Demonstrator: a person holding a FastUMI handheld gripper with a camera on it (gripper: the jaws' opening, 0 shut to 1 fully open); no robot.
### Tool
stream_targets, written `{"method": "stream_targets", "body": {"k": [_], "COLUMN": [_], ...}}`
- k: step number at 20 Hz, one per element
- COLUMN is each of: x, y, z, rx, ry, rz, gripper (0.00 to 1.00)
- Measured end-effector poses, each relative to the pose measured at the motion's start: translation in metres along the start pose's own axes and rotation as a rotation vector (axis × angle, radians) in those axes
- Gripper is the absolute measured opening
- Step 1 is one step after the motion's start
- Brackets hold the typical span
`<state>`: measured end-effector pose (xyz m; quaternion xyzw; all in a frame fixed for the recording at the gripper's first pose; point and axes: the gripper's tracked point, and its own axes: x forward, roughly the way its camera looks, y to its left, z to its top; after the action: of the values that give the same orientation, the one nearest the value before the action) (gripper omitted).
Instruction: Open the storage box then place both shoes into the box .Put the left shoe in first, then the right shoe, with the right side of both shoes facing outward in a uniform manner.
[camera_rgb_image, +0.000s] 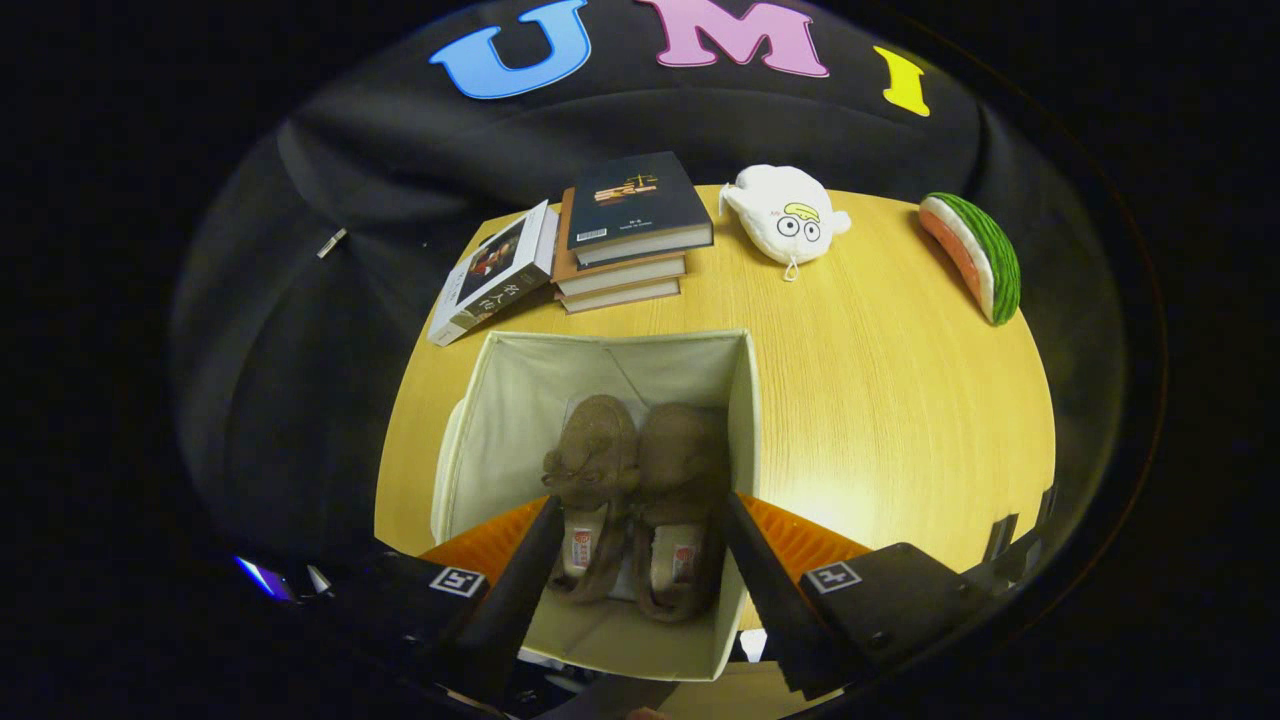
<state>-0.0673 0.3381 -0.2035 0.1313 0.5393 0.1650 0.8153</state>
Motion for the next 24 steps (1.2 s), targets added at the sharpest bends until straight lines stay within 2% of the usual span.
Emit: {"method": "stream_targets", "body": {"k": [5, 9, 16, 24], "x": [-0.004, -0.011, -0.036, -0.088], "y": [-0.001, -0.014, -0.073, -0.153], "z": [0.004, 0.023, 0.068, 0.118], "rx": [-0.017, -0.053, -0.078, -0.110], "ry": [-0.032, -0.122, -0.301, -0.545], "rz": [0.014, 0.025, -0.044, -0.142], "gripper": [0.99, 0.99, 0.99, 0.99]}}
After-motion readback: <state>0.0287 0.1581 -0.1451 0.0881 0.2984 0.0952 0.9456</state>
